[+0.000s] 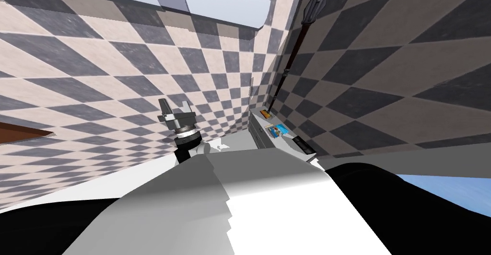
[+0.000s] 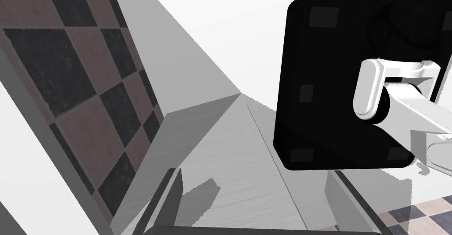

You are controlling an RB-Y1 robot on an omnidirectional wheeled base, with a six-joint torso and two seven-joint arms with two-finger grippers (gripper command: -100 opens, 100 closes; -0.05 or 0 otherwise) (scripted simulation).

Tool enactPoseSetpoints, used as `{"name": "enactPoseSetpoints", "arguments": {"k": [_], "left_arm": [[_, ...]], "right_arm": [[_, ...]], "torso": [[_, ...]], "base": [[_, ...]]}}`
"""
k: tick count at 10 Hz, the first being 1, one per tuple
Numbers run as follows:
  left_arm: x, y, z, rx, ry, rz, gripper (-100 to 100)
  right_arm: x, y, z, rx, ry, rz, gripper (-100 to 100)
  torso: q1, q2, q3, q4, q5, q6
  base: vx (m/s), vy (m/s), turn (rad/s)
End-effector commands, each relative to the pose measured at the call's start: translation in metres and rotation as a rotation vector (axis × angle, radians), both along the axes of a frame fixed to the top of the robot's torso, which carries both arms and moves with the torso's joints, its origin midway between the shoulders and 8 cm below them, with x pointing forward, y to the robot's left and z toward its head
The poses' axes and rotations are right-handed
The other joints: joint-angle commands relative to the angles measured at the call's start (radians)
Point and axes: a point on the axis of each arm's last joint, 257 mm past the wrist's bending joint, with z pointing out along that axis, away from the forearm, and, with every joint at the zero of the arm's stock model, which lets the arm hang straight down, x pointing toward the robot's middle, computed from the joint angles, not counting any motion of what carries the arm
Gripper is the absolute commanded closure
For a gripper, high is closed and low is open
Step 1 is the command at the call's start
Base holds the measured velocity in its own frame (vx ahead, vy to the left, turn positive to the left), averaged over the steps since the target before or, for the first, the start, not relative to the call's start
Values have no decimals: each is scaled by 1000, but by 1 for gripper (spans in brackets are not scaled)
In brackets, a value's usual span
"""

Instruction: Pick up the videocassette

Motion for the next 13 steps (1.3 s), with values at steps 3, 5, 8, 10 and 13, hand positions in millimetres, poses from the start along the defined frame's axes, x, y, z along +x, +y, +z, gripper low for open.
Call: {"name": "enactPoseSetpoints", "arguments": {"k": [3,5,8,10,13], "left_arm": [[0,0,0,0,0,0,0],[0,0,0,0,0,0,0],[0,0,0,0,0,0,0],[0,0,0,0,0,0,0],[0,0,0,0,0,0,0]], "right_arm": [[-5,-54,26,-92,27,63,-100],[4,-83,42,-139,23,101,-100],[26,-102,53,-168,-11,138,-100],[30,-104,53,-168,-15,140,-100],[23,-97,39,-168,-20,132,-100]], "torso": [[-3,-9,-5,-2,-1,0],[-2,-12,-7,-3,-1,-1],[0,-18,-11,-4,0,-1],[2,-13,-8,-3,0,0],[1,3,1,0,0,1]], "base": [[205,-40,99],[256,-5,141],[303,1,128],[160,7,55],[11,-20,38]]}}
